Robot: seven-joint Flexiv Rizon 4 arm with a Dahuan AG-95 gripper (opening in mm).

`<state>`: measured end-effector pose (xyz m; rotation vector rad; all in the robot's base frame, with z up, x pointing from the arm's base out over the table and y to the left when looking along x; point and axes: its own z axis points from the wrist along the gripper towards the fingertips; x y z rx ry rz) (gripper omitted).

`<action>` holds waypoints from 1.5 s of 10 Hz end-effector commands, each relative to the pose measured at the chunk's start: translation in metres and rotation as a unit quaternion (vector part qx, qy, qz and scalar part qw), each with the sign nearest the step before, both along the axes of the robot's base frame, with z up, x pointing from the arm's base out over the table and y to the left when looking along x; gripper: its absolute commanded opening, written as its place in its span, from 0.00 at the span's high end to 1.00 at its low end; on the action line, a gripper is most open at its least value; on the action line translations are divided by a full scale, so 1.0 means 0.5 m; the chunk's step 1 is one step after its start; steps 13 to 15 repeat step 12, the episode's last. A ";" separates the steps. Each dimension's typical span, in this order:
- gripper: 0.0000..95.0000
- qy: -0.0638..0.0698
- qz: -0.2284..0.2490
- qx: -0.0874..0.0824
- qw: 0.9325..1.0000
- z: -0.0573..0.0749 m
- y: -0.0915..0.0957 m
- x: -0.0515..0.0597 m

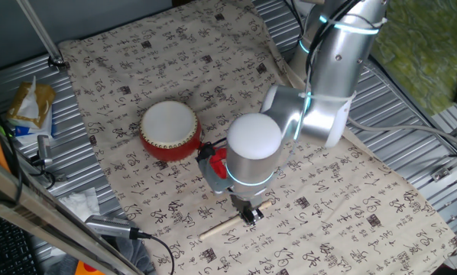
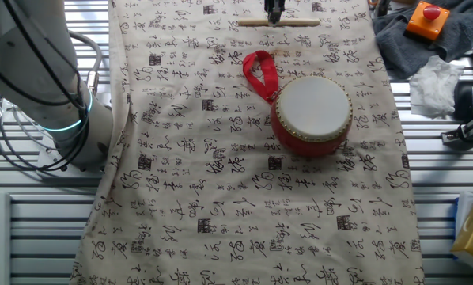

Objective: Play the drum

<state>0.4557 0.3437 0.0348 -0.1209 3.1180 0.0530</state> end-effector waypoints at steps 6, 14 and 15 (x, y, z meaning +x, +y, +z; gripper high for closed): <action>1.00 0.006 -0.001 -0.022 1.000 0.085 0.004 -0.005; 1.00 0.007 -0.004 -0.018 1.000 0.085 0.005 -0.005; 1.00 0.007 -0.004 -0.018 1.000 0.085 0.005 -0.005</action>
